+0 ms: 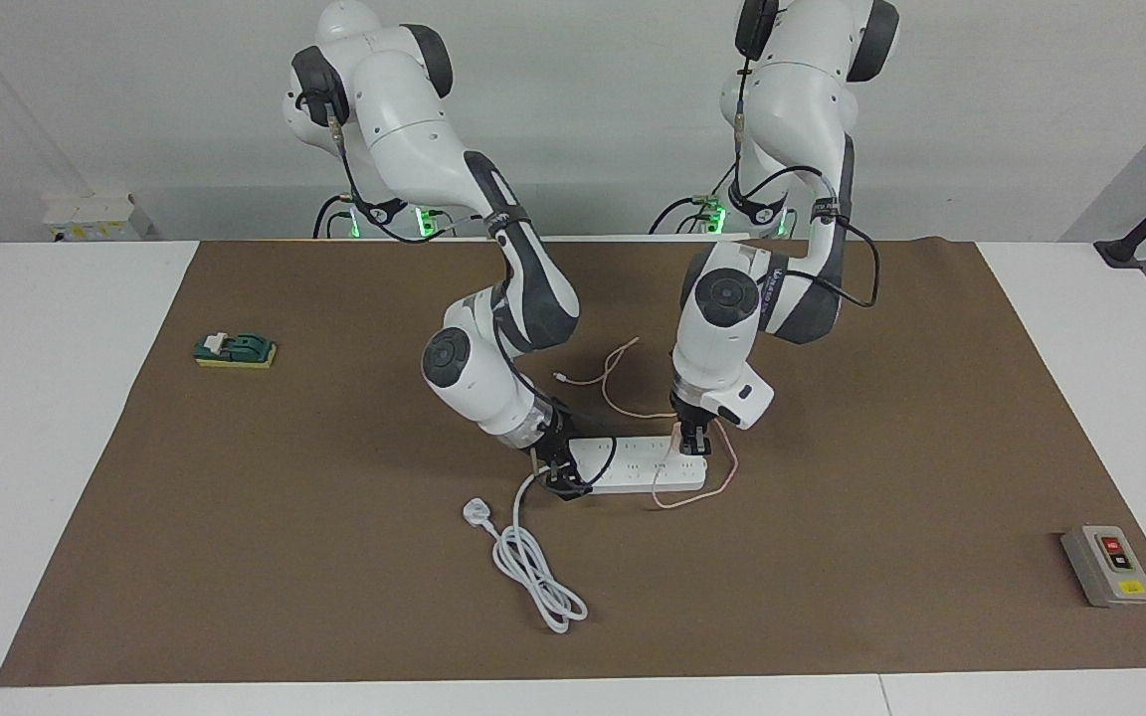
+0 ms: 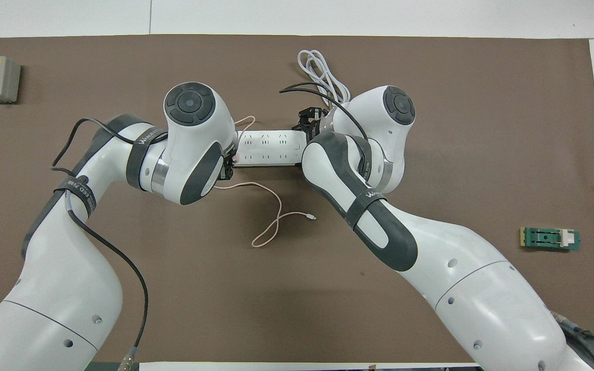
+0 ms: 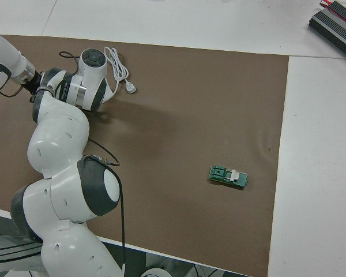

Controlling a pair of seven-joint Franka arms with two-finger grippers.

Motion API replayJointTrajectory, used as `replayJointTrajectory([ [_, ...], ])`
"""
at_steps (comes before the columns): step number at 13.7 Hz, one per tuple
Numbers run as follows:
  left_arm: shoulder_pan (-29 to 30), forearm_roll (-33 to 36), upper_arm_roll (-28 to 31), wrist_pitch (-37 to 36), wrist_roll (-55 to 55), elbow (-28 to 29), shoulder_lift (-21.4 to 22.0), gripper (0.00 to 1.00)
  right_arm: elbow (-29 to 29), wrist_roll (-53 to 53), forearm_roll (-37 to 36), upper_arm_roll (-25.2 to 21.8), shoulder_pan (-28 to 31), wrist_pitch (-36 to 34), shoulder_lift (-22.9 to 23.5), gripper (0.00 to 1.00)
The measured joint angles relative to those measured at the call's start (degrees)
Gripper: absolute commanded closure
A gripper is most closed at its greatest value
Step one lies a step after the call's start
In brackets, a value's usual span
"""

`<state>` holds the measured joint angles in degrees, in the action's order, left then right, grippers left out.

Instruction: Unplug charger and place it aside

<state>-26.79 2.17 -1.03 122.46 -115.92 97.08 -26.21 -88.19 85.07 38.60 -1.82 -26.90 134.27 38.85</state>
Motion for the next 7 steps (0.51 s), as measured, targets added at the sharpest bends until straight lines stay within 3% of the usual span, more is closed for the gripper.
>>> replayJointTrajectory([
  [5,-0.4,1.7,-0.2,-1.8,0.0,-1.2,-0.2,1.0,0.0,0.0,0.0,0.0,0.0,0.0,0.0,1.0],
  [7,-0.5,1.8,-0.3,-5.7,0.3,-2.6,1.0,1.0,0.0,0.0,0.0,0.0,0.0,0.0,0.0,1.0],
])
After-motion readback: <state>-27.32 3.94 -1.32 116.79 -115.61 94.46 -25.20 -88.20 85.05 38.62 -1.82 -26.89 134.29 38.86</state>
